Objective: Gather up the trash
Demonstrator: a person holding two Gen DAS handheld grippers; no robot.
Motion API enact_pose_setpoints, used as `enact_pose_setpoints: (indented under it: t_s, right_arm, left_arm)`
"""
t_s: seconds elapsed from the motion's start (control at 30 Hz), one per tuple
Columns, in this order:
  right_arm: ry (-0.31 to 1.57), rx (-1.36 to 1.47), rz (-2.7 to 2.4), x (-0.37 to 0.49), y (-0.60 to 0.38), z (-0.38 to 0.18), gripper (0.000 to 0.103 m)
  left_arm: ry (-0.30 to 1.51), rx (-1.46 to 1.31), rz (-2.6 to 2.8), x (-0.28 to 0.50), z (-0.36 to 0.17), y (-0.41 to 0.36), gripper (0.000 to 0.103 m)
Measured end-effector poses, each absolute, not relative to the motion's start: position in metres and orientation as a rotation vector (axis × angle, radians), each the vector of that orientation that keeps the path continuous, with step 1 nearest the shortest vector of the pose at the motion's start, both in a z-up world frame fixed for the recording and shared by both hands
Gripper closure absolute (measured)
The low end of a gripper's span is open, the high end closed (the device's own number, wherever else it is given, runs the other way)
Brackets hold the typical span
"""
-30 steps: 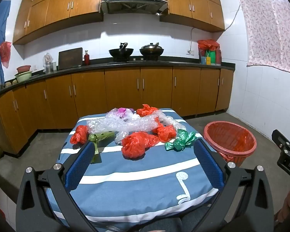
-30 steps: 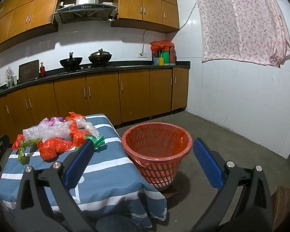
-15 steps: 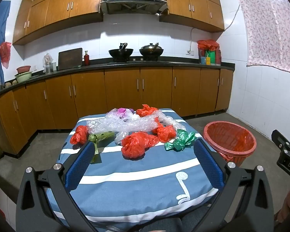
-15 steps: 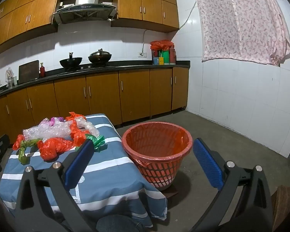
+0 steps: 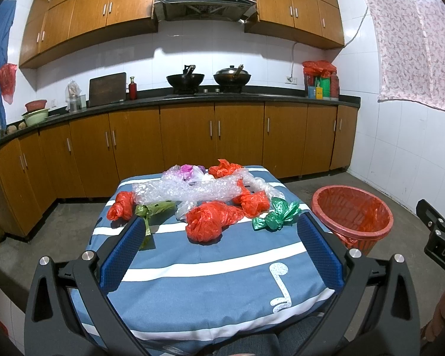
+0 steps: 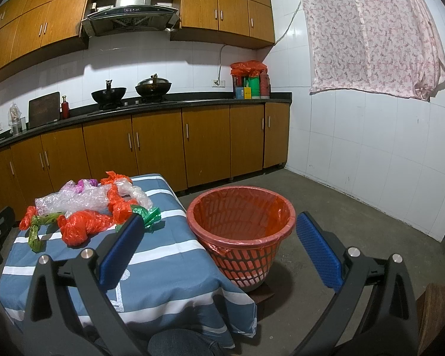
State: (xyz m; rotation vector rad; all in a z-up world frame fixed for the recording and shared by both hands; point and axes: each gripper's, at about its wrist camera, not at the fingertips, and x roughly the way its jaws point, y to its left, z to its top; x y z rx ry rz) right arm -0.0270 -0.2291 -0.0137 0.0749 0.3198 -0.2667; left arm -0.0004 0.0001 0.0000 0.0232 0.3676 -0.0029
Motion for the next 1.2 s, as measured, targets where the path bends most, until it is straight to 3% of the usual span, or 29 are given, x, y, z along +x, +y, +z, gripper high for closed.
enact_pose_setpoints:
  t_s: [1.2]
  right_arm:
    - [0.324, 0.076, -0.266, -0.0297, -0.2357, -0.0125, 0.004]
  left_arm:
    - [0.371, 0.021, -0.004, -0.0003, 0.0001, -0.0004, 0.002]
